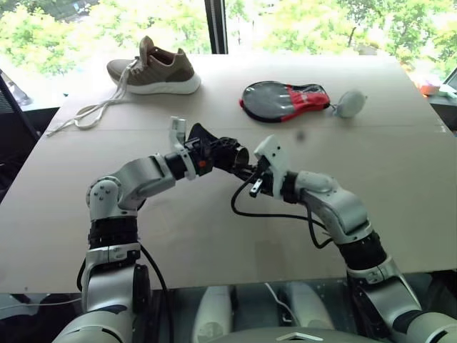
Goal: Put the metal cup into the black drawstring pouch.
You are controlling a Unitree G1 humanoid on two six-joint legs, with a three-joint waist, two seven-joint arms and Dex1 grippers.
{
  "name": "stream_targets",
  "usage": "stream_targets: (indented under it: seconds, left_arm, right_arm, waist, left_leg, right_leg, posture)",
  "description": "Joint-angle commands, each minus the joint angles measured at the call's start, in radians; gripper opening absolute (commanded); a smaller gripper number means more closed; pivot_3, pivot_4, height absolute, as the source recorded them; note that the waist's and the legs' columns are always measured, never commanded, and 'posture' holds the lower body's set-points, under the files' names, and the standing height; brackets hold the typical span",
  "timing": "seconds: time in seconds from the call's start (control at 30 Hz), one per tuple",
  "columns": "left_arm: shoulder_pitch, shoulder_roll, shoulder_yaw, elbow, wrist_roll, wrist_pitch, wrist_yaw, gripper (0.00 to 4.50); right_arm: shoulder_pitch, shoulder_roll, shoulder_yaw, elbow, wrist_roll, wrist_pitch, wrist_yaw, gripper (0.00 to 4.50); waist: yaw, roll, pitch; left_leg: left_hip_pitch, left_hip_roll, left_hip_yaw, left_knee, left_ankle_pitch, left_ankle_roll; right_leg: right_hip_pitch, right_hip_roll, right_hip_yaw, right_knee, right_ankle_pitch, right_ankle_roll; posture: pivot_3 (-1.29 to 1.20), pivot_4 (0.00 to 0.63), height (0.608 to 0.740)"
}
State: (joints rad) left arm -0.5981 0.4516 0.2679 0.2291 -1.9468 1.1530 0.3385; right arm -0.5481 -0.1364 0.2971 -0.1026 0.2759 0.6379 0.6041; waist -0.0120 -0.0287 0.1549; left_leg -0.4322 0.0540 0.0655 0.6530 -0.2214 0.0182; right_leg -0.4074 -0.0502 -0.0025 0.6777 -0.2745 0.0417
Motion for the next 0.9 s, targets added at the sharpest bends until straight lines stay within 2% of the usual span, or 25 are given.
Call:
stream_targets:
  seconds: [0.03,0.17,0.33,0.43,0.63,0.8,0.9]
  left_arm:
    - [-0.011,-0.005,0.029,-0.034,-0.025,0.016,-0.001,0.00]
    - [0.004,0.005,0.016,-0.051,-0.025,0.025,0.007,0.00]
    - [0.019,0.022,-0.023,-0.081,-0.025,0.023,0.009,0.00]
    - [0.004,-0.026,0.000,-0.071,-0.025,0.037,0.002,0.00]
    - [-0.052,-0.142,0.077,-0.028,-0.025,0.109,0.027,0.00]
    - [-0.054,-0.189,0.107,-0.038,-0.025,0.136,0.064,0.00]
    - [-0.017,-0.196,0.128,-0.062,-0.025,0.124,0.101,0.00]
  right_arm:
    - [-0.033,0.003,-0.010,0.004,-0.024,-0.055,-0.011,0.08]
    - [-0.048,0.004,-0.020,0.031,-0.049,-0.101,-0.023,0.08]
    - [-0.044,0.009,-0.021,0.013,0.005,-0.150,0.065,0.08]
    - [-0.050,0.018,-0.004,0.022,0.016,-0.186,0.115,0.08]
    - [-0.116,0.050,0.048,0.174,-0.076,-0.355,0.148,0.08]
    - [-0.187,0.074,0.060,0.339,-0.186,-0.548,0.106,0.08]
    - [-0.187,0.085,0.029,0.383,-0.200,-0.595,0.077,0.08]
  waist:
    - [0.000,0.000,0.000]
    - [-0.001,0.000,0.000]
    - [0.000,0.000,0.000]
    - [0.000,0.000,0.000]
    - [-0.001,0.000,0.000]
    - [-0.002,0.000,0.000]
    - [-0.002,0.000,0.000]
  left_leg:
    - [0.000,0.000,0.000,0.000,0.000,0.000]
    - [0.000,0.000,0.000,0.000,0.000,0.000]
    - [0.000,0.000,0.000,0.000,0.000,0.000]
    - [0.000,0.000,0.000,0.000,0.000,0.000]
    - [0.000,0.000,0.000,0.000,0.000,0.000]
    - [0.000,0.000,0.000,0.000,0.000,0.000]
    - [0.000,0.000,0.000,0.000,0.000,0.000]
  right_leg:
    - [0.000,0.000,0.000,0.000,0.000,0.000]
    - [0.000,0.000,0.000,0.000,0.000,0.000]
    - [0.000,0.000,0.000,0.000,0.000,0.000]
    - [0.000,0.000,0.000,0.000,0.000,0.000]
    - [0.000,0.000,0.000,0.000,0.000,0.000]
    - [0.000,0.000,0.000,0.000,0.000,0.000]
    - [0.000,0.000,0.000,-0.001,0.000,0.000]
  posture:
    - [0.00,0.150,0.740]
    - [0.00,0.150,0.740]
    - [0.00,0.150,0.740]
    - [0.00,0.150,0.740]
    - [0.00,0.150,0.740]
    - [0.00,0.150,0.740]
    - [0.00,0.150,0.740]
